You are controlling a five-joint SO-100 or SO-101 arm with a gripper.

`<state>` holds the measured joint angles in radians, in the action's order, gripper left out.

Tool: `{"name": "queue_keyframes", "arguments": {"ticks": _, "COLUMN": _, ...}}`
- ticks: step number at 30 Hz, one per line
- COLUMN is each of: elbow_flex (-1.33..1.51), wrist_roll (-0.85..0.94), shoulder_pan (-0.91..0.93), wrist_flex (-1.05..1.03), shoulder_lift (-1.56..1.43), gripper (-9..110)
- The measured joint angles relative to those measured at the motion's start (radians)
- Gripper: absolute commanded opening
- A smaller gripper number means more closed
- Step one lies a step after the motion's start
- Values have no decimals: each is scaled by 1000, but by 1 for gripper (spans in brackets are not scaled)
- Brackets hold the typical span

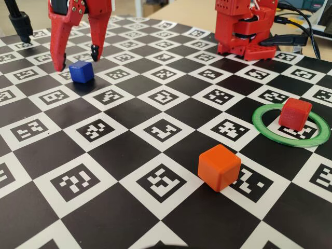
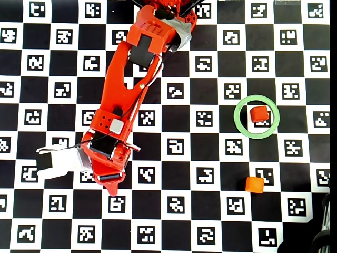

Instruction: Grab the red cube then put it in the green circle then put the blue cube on top and finally the orange cube on top

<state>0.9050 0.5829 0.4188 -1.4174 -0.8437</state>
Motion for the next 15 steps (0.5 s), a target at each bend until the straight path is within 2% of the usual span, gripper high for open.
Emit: {"name": "queue_keyframes", "arguments": {"ticks": 15, "elbow_flex": 0, "wrist_roll": 17, "shoulder_pan": 28, "wrist_flex": 61, "shoulder_lift": 57, "gripper": 39}}
